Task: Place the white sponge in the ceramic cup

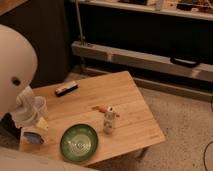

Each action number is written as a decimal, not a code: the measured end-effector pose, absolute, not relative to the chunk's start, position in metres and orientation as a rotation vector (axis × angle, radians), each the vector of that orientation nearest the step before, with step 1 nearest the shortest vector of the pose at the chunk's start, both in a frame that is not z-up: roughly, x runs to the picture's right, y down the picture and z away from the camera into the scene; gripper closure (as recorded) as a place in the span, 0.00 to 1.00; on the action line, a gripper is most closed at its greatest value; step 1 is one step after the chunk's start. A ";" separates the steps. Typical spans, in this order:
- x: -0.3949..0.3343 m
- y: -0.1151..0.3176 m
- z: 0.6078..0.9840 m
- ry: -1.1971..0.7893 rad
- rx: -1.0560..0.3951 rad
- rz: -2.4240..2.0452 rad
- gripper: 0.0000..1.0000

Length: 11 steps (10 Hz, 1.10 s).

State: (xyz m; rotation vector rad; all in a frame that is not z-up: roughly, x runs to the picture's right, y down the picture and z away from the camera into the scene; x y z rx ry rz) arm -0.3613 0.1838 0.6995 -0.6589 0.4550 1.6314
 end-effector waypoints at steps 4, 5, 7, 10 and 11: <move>-0.361 0.188 0.706 0.473 -0.764 1.600 0.20; -0.361 0.190 0.708 0.483 -0.782 1.586 0.20; -0.371 0.194 0.710 0.498 -0.820 1.542 0.20; -0.379 0.199 0.718 0.530 -0.859 1.504 0.20; -0.381 0.201 0.719 0.542 -0.867 1.493 0.20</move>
